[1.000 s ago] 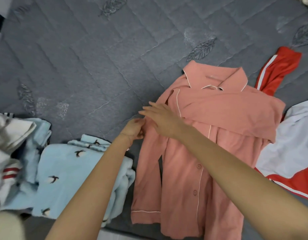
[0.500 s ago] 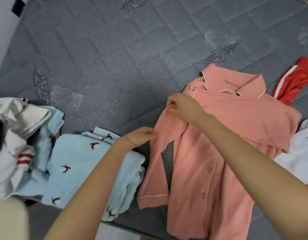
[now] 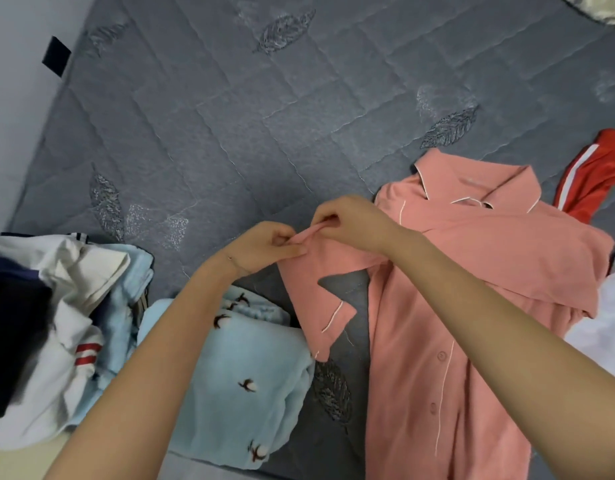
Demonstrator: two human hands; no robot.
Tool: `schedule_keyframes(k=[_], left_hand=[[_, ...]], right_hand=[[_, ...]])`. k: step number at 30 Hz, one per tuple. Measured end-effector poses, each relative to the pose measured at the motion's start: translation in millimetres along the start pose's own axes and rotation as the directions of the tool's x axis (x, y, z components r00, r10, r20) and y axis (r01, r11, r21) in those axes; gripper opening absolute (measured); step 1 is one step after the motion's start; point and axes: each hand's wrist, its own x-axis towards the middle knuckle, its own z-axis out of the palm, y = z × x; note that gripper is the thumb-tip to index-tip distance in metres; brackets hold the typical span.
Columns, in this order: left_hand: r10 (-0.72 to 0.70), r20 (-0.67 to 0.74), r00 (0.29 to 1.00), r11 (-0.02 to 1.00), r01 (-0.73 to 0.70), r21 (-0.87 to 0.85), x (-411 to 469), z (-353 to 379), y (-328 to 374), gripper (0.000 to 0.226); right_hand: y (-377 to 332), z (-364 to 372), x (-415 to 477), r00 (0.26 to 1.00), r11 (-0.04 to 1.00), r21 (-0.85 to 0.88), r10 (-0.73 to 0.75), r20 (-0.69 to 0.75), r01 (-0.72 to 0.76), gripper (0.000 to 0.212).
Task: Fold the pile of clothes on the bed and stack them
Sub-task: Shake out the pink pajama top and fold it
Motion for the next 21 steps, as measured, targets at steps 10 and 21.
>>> schedule_keyframes(k=[10, 21], left_hand=[[-0.126, 0.028, 0.992, 0.987, 0.123, 0.1, -16.3, -14.8, -55.7, 0.018], [0.056, -0.396, 0.916, 0.993, -0.092, -0.075, -22.4, -38.3, 5.4, 0.022]], right_hand=[[7.4, -17.4, 14.8, 0.881, 0.937, 0.313, 0.275, -0.385, -0.155, 0.027], [-36.1, 20.4, -2.4, 0.951, 0.949, 0.294, 0.193, -0.243, -0.117, 0.051]])
